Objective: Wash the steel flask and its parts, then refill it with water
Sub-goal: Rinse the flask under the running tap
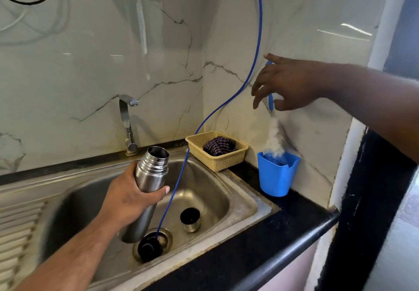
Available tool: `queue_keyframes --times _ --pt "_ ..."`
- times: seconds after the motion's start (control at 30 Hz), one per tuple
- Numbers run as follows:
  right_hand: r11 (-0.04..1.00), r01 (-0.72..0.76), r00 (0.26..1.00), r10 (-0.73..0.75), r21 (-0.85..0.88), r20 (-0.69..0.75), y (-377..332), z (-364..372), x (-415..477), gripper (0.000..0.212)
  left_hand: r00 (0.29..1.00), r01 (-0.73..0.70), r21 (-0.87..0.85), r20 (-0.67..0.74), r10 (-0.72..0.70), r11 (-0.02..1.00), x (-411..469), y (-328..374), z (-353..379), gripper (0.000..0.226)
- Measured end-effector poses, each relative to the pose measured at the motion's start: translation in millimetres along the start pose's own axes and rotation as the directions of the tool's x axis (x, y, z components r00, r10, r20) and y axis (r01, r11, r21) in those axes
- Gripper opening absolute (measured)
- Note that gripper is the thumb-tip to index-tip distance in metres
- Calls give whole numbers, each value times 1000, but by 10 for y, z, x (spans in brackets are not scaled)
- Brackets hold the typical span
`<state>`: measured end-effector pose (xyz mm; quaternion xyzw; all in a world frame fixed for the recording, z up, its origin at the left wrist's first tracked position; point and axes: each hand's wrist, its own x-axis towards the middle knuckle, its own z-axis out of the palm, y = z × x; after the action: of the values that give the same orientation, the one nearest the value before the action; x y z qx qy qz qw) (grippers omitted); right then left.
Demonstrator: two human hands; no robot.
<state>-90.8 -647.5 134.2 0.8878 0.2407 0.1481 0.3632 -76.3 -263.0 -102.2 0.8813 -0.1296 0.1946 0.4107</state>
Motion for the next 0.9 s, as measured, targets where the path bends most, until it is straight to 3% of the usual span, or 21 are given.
queue_keyframes --times 0.13,0.73,0.83,0.9 --pt "996 81 966 -84 -21 -244 24 -19 26 35 1000 2 16 -1 -2 1000 16 -32 -4 70" --pt "993 115 884 -109 -15 -455 -212 -276 129 27 1000 -1 16 0 1 1000 -5 -38 -1 75" --pt "990 110 824 -38 93 -565 -400 -352 232 27 1000 16 -9 -5 -16 1000 1 -21 -11 73" --pt "935 196 735 60 296 -675 -709 -382 397 27 999 49 -22 -16 -50 999 11 -27 -17 71"
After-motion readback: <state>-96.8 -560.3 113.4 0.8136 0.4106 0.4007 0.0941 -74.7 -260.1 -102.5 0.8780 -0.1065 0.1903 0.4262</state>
